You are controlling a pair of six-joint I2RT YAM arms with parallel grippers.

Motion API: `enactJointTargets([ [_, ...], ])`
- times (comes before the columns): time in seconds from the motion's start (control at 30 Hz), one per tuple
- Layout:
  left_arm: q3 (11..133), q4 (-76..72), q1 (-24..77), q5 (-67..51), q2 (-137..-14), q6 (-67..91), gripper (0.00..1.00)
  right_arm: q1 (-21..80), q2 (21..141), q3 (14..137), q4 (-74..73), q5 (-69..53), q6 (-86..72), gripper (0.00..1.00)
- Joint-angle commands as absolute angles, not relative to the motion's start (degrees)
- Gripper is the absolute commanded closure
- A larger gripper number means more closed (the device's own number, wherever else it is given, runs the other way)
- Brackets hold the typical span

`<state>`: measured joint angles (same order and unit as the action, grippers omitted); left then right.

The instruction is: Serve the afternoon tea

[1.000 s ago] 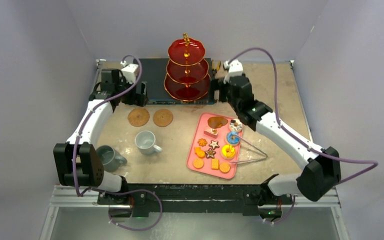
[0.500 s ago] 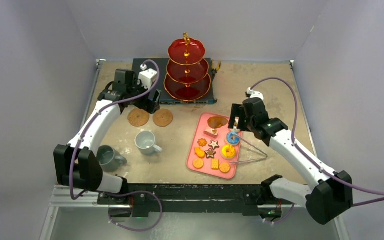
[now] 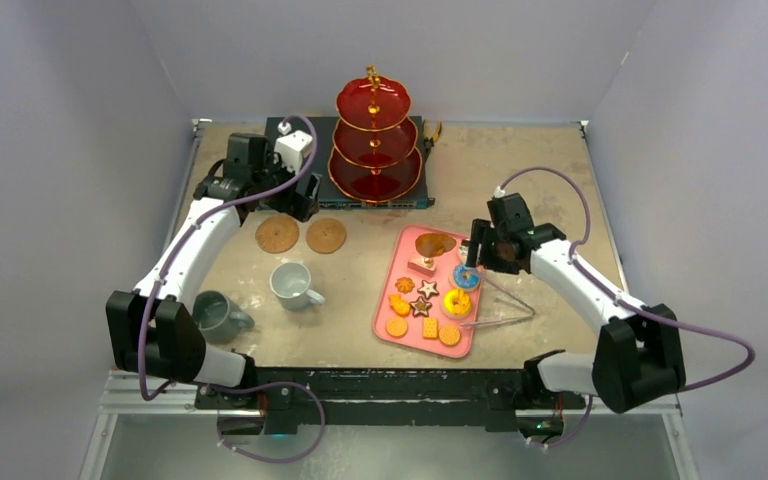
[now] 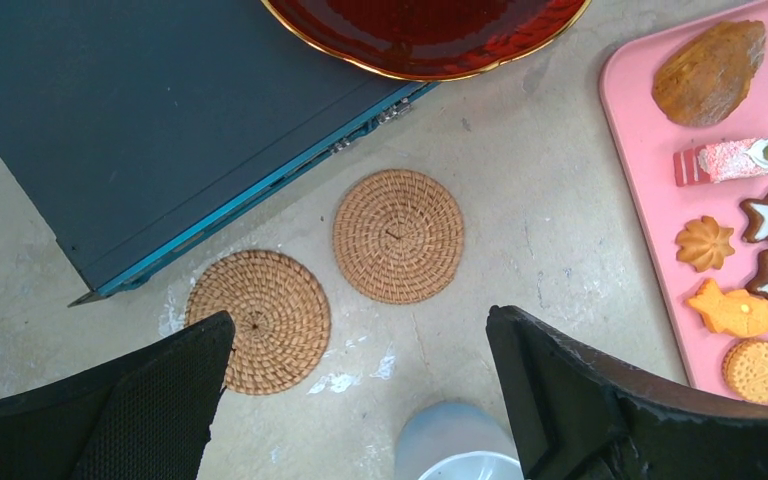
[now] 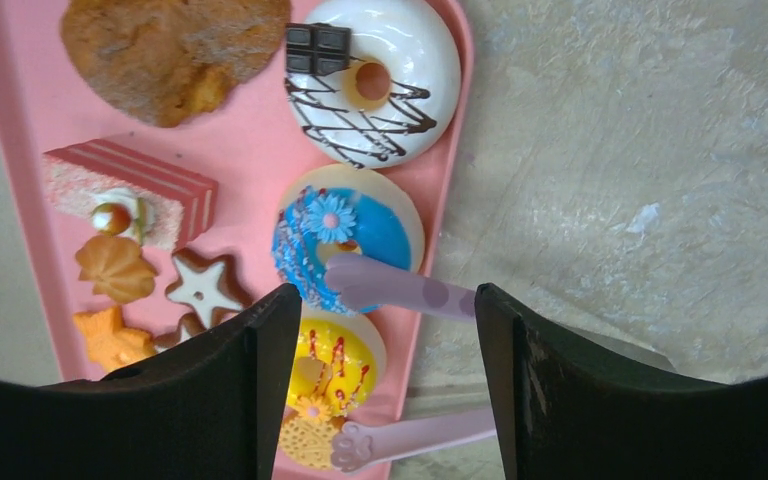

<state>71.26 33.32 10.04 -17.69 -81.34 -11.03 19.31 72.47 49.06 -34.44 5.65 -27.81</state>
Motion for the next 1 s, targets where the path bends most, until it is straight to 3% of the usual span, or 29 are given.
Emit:
enactJointTargets([
  [0.0,73.79,30.78,9.85,-17.41,-80.3,-9.45,0.01,17.9,76.62,50.88,-34.19,2.39,-25.09,0.34],
  [0.13,73.74,30.69,9.85,-16.04,-80.31,-10.45,0.01,17.84,78.95,51.69,-33.91,1.4,-23.82,0.44],
  [0.4,73.92,29.57,9.91,-14.68,-81.08,-11.08,0.01,17.86,78.81,51.47,-33.93,1.84,-23.34,0.47],
  [0.57,73.92,29.25,9.91,-14.73,-81.81,-10.72,0.01,17.89,80.1,52.39,-34.16,2.26,-22.7,0.68],
  [0.7,73.58,29.05,9.86,-14.76,-82.0,-10.57,0.01,17.84,80.1,52.72,-33.22,3.94,-21.89,0.74],
  [0.87,73.52,28.67,9.87,-14.77,-82.21,-10.37,0.01,17.88,80.71,53.58,-32.72,3.52,-21.48,0.94],
  [0.97,73.56,28.67,9.85,-14.87,-82.11,-10.32,0.01,17.9,80.07,54.26,-33.1,3.8,-21.16,1.0],
])
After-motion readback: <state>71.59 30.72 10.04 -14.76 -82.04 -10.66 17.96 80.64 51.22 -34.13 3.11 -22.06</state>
